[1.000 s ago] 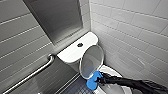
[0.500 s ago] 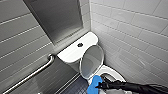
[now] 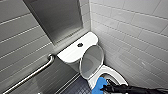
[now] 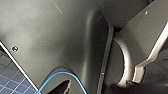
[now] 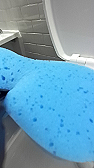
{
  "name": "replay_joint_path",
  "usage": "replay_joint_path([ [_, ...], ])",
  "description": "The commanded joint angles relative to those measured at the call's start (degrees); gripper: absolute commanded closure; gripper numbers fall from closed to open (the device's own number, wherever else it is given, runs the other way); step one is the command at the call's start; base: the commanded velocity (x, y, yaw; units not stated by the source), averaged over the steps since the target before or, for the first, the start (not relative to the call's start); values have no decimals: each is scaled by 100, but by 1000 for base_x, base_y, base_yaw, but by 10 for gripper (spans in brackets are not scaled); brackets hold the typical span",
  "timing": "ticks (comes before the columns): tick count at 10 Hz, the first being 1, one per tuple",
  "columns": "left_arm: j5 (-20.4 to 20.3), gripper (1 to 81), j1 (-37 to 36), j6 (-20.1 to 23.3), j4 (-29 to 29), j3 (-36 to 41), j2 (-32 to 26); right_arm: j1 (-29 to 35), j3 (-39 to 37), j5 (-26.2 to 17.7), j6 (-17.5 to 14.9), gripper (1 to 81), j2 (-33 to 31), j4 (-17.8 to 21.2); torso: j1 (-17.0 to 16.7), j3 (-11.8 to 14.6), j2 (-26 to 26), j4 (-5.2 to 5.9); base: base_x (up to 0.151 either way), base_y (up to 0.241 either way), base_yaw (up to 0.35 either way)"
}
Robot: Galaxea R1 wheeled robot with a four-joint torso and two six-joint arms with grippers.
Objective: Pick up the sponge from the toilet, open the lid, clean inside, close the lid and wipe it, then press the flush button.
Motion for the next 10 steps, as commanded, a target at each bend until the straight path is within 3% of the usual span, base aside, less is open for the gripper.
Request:
replay_joint_path([
  [1, 454, 10, 127, 10, 3, 2, -14, 318, 814, -359, 5, 811, -538, -97, 0, 0, 0, 0, 0, 0, 0],
  [6, 454, 10, 127, 19, 21, 2, 4, -245, 1085, -78, 5, 811, -1047, -238, 0, 0, 0, 0, 0, 0, 0],
  [10, 454, 10, 135, 19, 21, 2, 21, -464, 1798, -7, 5, 811, -1900, -308, 0, 0, 0, 0, 0, 0, 0],
])
